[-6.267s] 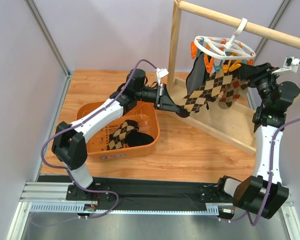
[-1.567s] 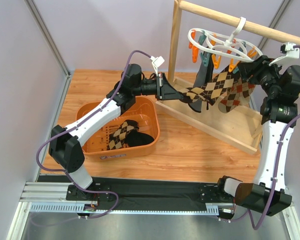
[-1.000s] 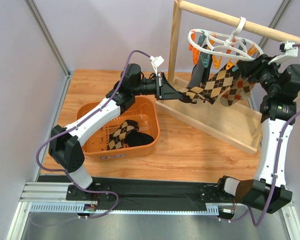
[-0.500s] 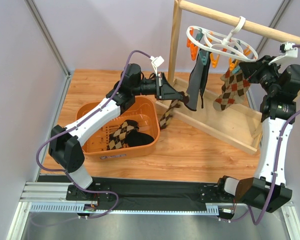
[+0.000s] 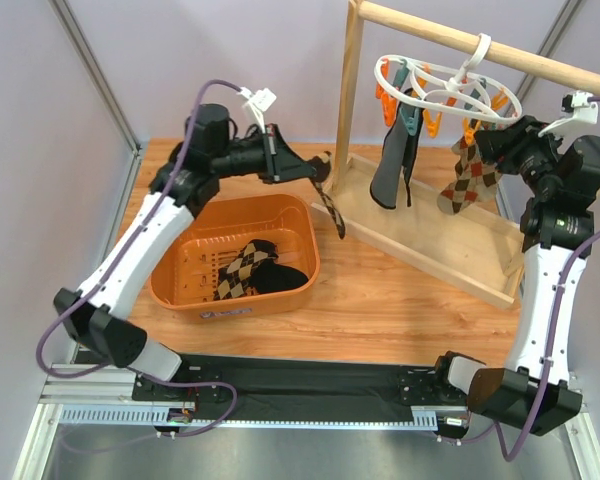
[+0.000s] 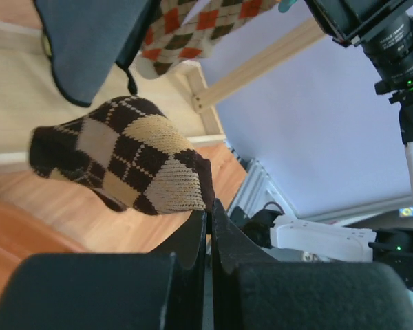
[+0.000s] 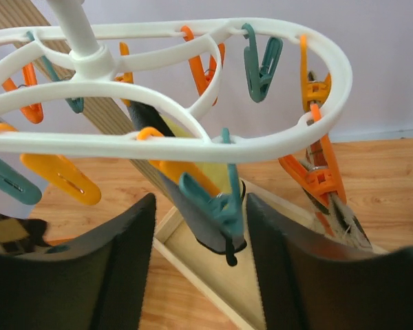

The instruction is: Remove the socks clipped to the hanger

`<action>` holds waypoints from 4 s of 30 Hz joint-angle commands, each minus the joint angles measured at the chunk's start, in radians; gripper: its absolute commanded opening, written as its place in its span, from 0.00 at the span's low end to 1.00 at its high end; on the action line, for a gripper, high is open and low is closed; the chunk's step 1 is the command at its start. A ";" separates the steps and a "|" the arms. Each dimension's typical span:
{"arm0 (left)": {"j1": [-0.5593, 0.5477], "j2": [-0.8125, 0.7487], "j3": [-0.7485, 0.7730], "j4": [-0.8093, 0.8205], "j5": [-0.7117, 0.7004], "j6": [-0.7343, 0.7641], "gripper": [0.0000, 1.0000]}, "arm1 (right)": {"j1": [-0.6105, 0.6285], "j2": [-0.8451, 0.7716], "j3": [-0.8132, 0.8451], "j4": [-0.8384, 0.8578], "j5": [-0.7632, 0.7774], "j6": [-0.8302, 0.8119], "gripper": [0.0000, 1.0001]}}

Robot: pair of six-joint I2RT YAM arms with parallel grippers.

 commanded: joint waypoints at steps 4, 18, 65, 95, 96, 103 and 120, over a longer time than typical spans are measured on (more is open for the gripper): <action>0.022 -0.198 0.093 -0.468 -0.290 0.285 0.00 | 0.002 -0.112 -0.087 -0.075 0.035 0.057 0.75; 0.023 -0.398 -0.377 -0.512 -0.541 0.342 0.50 | 0.014 -0.262 -0.266 -0.190 0.151 0.059 0.88; -0.003 -0.456 -0.526 -0.013 -0.019 0.226 0.80 | 0.045 -0.239 -0.322 -0.078 0.115 -0.063 0.00; -0.360 0.165 -0.101 0.341 -0.125 0.315 0.93 | 0.295 -0.343 -0.254 -0.190 -0.148 0.105 0.05; -0.368 0.186 -0.087 0.355 -0.114 0.313 0.93 | 0.295 -0.345 -0.254 -0.190 -0.148 0.106 0.06; -0.383 0.335 -0.018 0.497 -0.027 0.259 0.96 | 0.295 -0.348 -0.277 -0.129 -0.165 0.167 0.06; -0.388 0.345 0.011 0.470 -0.048 0.216 0.00 | 0.295 -0.354 -0.111 -0.483 0.295 0.145 0.59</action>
